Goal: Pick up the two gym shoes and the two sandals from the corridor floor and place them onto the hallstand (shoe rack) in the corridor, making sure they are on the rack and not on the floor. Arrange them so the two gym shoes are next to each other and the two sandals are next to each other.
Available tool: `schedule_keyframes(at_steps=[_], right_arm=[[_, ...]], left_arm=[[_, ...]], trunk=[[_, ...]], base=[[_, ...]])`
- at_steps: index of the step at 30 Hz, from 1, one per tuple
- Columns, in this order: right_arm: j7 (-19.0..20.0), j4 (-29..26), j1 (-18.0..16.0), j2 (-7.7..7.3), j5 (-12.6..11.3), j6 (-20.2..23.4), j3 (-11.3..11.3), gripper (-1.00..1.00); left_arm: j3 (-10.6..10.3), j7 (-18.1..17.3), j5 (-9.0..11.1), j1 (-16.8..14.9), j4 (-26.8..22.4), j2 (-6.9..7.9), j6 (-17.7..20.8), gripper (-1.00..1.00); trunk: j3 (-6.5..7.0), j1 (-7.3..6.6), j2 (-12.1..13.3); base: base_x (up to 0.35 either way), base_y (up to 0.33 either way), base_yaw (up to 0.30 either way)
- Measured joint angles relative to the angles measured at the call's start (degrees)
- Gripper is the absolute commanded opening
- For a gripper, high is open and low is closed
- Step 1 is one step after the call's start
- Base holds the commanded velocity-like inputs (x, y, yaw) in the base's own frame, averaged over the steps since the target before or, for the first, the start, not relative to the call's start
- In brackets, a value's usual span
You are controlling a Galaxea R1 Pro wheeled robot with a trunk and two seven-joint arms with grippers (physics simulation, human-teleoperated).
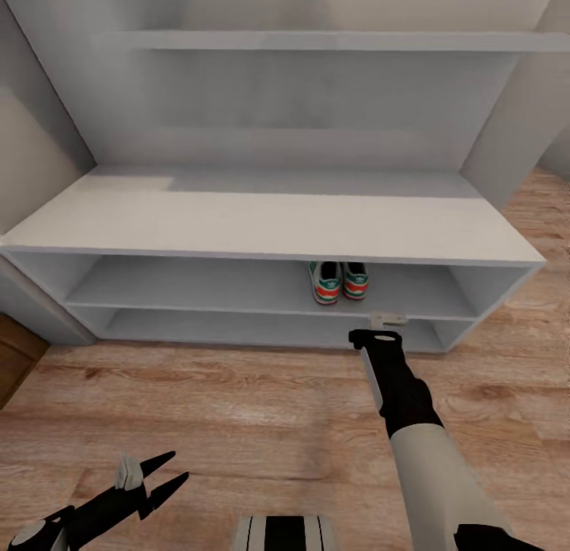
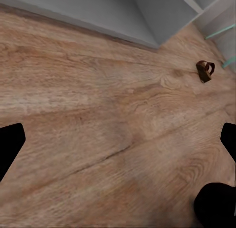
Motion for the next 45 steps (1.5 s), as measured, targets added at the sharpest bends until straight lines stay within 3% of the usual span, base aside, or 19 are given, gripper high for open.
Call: schedule_keyframes(at_steps=[12,19,26,30,33,36,37,41,42,45], right_arm=[[0.00,0.03,0.00,0.00,0.00,-0.03,-0.06,1.00],[0.13,0.45,0.13,0.00,0.07,-0.08,-0.08,1.00],[0.40,7.79,0.73,-0.01,0.02,-0.97,-0.06,1.00],[1.11,12.08,2.28,-0.01,0.02,-5.23,-0.05,1.00],[3.38,15.81,3.94,-0.02,0.02,-11.66,-0.01,1.00],[6.40,18.80,4.92,-1.51,0.12,-17.03,0.01,1.00],[8.80,21.02,5.34,-2.73,0.16,-20.24,0.01,1.00],[14.34,26.28,5.82,-5.58,0.18,-25.53,0.07,1.00],[16.94,29.17,5.92,-7.05,0.19,-27.68,0.15,1.00],[21.20,33.78,6.03,-9.45,0.17,-30.94,0.19,1.00]], left_arm=[[0.17,-0.04,0.06,0.00,0.00,0.03,0.06,1.00],[0.15,-0.27,0.24,0.01,-0.18,0.11,-0.12,1.00],[0.12,-0.17,0.37,0.00,-0.24,0.17,-0.22,1.00],[0.11,0.07,0.20,0.01,-0.17,0.14,-0.37,1.00],[0.07,0.39,0.04,0.02,0.17,0.11,-0.46,1.00],[0.05,1.12,-0.05,0.06,0.40,0.16,-0.51,1.00],[0.06,2.03,-0.06,0.10,0.54,0.25,-0.53,1.00],[0.09,4.51,-0.10,0.39,0.93,0.40,-0.56,1.00],[0.07,5.75,-0.11,0.76,1.15,0.45,-0.59,1.00],[0.04,7.61,-0.11,1.38,1.57,0.49,-0.75,1.00]], trunk=[[0.00,0.00,0.00],[0.00,-0.03,0.00],[0.00,-0.03,0.00],[0.00,-0.03,0.00],[0.00,-0.03,0.00],[0.00,-0.03,0.00],[0.00,-0.03,0.00],[0.00,-0.03,0.00],[-0.01,-0.03,0.00],[0.00,-0.03,0.00]], base=[[-0.328,0.000,0.000],[-0.062,0.000,0.000],[-0.004,0.000,0.000],[0.000,0.000,0.000],[0.000,0.000,0.000],[0.000,0.000,0.000],[0.000,0.000,0.000],[0.000,0.000,0.000],[0.000,0.000,0.000],[0.000,0.000,0.000]])
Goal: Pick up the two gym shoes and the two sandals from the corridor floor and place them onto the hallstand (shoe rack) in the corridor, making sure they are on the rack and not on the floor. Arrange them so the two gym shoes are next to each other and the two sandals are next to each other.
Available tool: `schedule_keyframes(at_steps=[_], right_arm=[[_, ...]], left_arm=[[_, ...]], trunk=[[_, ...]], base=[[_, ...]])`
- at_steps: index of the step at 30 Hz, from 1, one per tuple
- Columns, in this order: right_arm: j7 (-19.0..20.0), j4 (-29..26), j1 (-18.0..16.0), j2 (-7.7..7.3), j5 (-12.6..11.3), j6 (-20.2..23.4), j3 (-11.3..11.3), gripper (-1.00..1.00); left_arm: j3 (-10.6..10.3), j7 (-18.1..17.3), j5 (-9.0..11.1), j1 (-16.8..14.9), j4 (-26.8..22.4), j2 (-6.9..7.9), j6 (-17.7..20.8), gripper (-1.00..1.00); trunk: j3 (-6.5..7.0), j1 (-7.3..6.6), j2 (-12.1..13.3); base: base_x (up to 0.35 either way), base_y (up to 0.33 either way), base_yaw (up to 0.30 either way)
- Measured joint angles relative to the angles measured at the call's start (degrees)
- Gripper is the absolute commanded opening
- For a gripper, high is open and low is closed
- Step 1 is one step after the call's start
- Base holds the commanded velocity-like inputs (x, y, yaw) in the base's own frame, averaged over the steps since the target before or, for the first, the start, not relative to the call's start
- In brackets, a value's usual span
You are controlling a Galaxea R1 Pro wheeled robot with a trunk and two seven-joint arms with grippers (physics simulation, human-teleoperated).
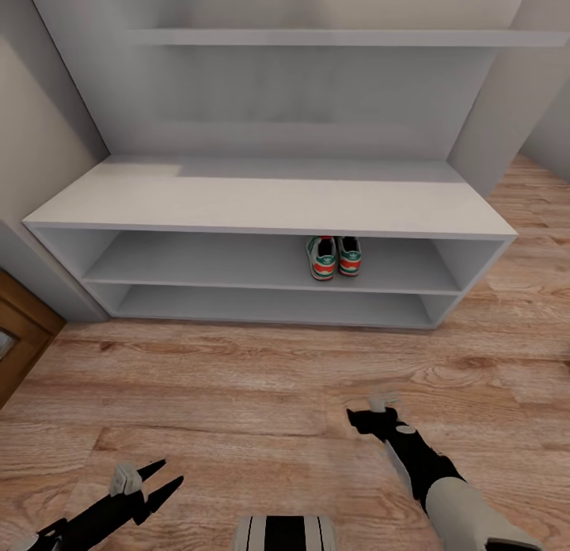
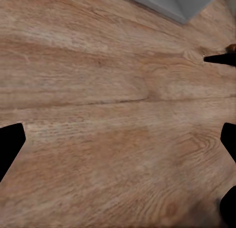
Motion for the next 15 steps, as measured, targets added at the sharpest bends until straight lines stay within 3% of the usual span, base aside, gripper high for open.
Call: schedule_keyframes(at_steps=[2,8,9,12,15], right_arm=[[4.53,4.17,0.08,-2.26,0.02,-3.30,0.00,1.00],[13.63,11.56,0.18,-6.59,0.05,-10.59,0.02,1.00],[19.01,16.16,0.28,-9.36,0.15,-14.48,0.14,1.00],[21.83,18.97,1.04,-11.59,0.10,-16.91,0.17,1.00],[22.62,19.72,2.73,-12.40,0.04,-18.69,0.10,1.00]], left_arm=[[-0.02,1.56,0.01,0.53,0.60,0.02,-0.74,1.00],[-0.05,3.19,0.00,1.04,2.85,0.04,-3.88,1.00],[0.02,3.91,0.06,1.20,5.74,0.08,-6.09,1.00],[0.07,5.08,0.11,1.23,7.76,0.17,-7.10,1.00],[0.08,6.80,0.12,1.57,8.55,0.20,-7.47,1.00]], trunk=[[0.00,0.00,0.00],[0.00,0.00,0.00],[-0.01,0.00,0.00],[0.00,0.00,0.00],[0.00,0.00,0.00]], base=[[0.000,0.000,0.000],[0.000,0.000,0.000],[0.000,0.000,0.000],[0.000,0.000,0.000],[0.000,0.000,0.000]])
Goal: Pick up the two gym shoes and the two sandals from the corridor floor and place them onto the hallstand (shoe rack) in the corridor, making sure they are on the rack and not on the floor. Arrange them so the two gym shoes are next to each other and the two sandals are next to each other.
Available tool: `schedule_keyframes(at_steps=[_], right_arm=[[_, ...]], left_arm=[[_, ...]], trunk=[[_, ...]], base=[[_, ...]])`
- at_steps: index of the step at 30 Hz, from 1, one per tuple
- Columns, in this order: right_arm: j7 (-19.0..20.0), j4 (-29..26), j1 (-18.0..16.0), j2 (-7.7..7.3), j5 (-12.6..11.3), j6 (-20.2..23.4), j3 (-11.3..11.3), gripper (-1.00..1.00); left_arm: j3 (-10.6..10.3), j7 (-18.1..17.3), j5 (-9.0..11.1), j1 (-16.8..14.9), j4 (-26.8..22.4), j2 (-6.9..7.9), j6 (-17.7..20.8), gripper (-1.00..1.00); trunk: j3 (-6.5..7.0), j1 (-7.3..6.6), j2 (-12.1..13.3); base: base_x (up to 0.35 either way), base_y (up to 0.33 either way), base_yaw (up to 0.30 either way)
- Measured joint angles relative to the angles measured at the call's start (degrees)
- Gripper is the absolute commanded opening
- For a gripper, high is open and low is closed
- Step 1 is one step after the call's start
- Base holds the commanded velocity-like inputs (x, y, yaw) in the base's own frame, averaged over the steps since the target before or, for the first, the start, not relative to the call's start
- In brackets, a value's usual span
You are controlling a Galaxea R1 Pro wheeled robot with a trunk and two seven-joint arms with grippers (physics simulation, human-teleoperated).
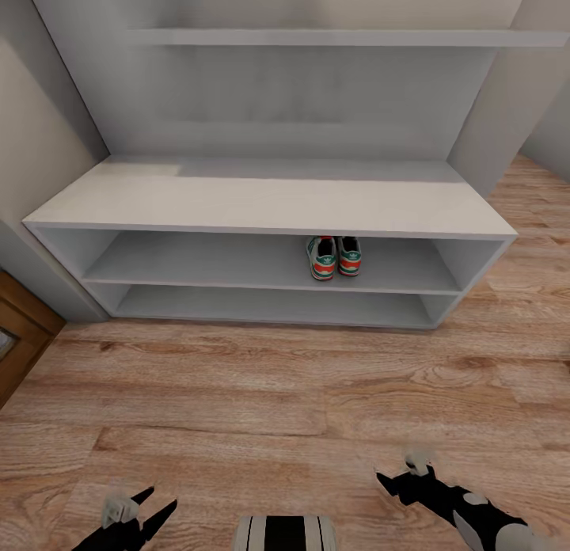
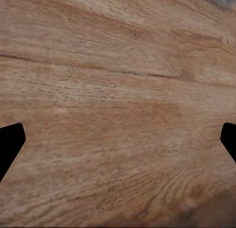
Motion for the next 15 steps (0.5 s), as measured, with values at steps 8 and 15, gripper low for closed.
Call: schedule_keyframes(at_steps=[8,15], right_arm=[[0.40,0.62,2.91,-0.47,-0.05,-3.66,-0.04,1.00],[0.32,0.60,3.61,-0.45,-0.06,-3.76,-0.08,1.00]], left_arm=[[-0.01,5.47,0.14,1.57,1.01,-0.07,-2.24,1.00],[0.06,5.73,0.22,1.71,0.95,-0.01,-2.60,1.00]], trunk=[[0.00,0.00,0.00],[0.00,0.00,0.00]], base=[[0.000,0.000,0.000],[0.000,0.000,0.000]])
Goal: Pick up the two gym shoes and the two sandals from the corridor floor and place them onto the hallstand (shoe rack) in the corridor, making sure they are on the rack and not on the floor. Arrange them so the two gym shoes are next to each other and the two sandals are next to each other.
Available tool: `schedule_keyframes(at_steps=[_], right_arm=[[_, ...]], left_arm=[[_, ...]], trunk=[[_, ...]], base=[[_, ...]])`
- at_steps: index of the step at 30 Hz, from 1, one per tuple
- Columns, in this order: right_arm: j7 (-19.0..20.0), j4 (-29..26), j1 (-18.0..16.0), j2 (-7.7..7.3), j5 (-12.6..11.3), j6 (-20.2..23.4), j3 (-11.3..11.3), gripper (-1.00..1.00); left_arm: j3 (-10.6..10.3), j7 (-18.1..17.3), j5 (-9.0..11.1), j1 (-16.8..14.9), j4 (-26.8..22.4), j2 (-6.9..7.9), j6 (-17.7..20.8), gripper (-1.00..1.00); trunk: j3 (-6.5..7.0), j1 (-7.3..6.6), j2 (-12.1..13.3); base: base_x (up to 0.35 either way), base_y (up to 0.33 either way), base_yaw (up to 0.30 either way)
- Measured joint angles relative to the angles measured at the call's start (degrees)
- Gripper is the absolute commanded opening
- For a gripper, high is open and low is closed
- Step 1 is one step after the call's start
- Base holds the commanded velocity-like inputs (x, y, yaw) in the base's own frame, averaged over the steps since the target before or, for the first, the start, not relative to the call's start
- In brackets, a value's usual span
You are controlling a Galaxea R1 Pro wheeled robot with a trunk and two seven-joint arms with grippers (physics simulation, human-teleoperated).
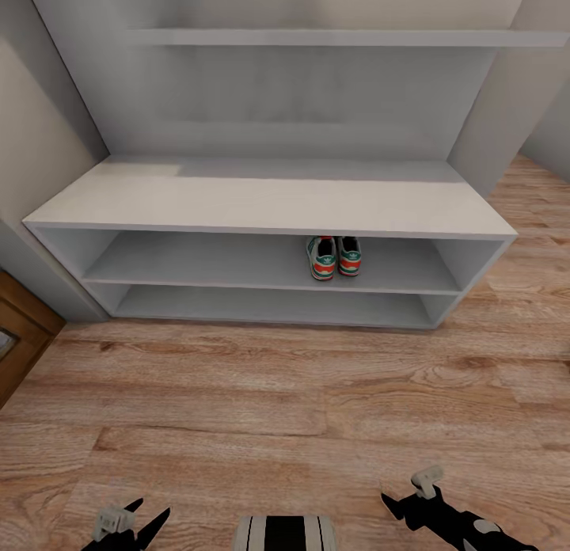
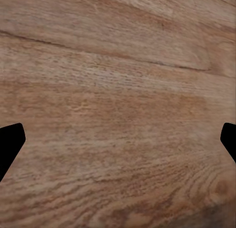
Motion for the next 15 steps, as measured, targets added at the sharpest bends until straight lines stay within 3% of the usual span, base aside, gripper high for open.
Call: schedule_keyframes(at_steps=[5,15], right_arm=[[-0.09,0.02,0.03,0.04,0.00,-0.01,0.00,1.00],[-0.15,-0.01,0.96,0.03,-0.04,-0.07,0.02,1.00]], left_arm=[[0.09,0.02,-0.01,-0.01,-0.06,0.10,-0.04,1.00],[0.12,0.03,0.04,-0.01,-0.17,0.17,-0.01,1.00]], trunk=[[0.00,0.00,0.00],[0.00,0.00,0.00]], base=[[0.000,0.000,-0.100],[0.000,0.000,-0.239]])
